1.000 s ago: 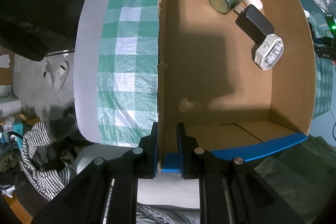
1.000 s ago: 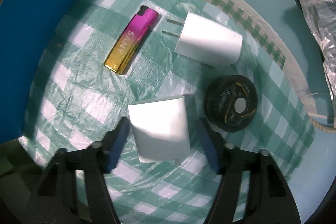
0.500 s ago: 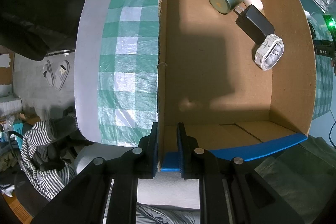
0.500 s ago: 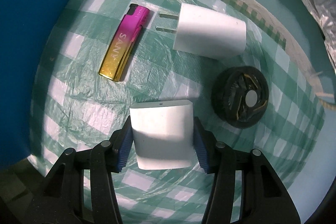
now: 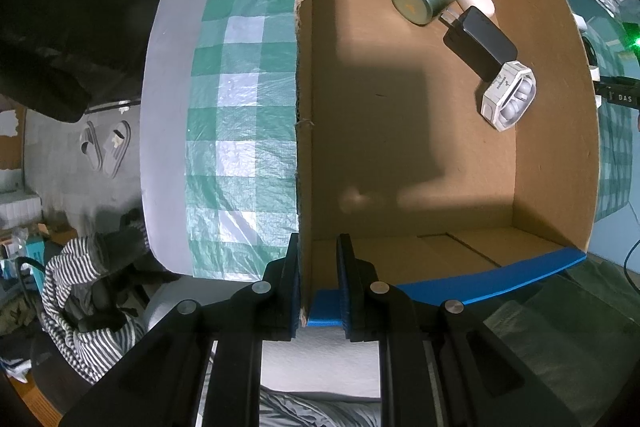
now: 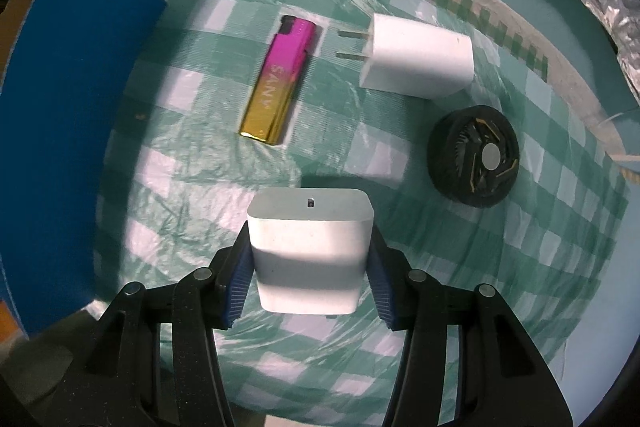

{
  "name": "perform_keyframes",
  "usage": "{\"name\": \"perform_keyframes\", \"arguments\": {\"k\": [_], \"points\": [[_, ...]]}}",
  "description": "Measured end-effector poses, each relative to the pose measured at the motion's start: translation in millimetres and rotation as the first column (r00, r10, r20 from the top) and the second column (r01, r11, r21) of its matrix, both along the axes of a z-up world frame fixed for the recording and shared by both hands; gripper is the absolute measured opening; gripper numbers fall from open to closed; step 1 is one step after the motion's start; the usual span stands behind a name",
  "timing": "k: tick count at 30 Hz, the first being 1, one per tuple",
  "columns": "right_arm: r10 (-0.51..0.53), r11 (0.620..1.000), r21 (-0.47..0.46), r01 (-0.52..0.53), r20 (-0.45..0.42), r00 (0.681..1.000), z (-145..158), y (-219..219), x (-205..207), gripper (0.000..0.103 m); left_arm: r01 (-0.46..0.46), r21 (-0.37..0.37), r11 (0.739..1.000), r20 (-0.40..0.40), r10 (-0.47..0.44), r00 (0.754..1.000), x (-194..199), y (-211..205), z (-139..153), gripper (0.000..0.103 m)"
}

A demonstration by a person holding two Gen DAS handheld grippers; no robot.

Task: Organize rigid objects
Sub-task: 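Grasp the white square charger with the right gripper, then carry the white square charger with the right gripper into the box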

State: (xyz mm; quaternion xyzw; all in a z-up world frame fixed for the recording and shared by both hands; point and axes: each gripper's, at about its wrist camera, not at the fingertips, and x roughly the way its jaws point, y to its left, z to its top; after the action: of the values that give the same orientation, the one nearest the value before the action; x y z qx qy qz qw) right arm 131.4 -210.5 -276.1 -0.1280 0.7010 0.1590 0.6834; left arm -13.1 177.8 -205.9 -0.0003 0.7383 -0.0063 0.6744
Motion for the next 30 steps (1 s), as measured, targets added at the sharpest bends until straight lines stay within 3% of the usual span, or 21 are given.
{"name": "perform_keyframes", "arguments": {"k": [14,30], "points": [[0.036,0.996,0.078,-0.038,0.037,0.999,52,39,-22,0.051,0.017,-0.002,1.0,0.011,-0.017,1.0,0,-6,5,0.015],[0.176,0.969,0.155,-0.193,0.116,0.977,118,109,-24,0.051,0.014,-0.004,1.0,0.017,-0.014,1.0,1,-6,8,0.015]]}}
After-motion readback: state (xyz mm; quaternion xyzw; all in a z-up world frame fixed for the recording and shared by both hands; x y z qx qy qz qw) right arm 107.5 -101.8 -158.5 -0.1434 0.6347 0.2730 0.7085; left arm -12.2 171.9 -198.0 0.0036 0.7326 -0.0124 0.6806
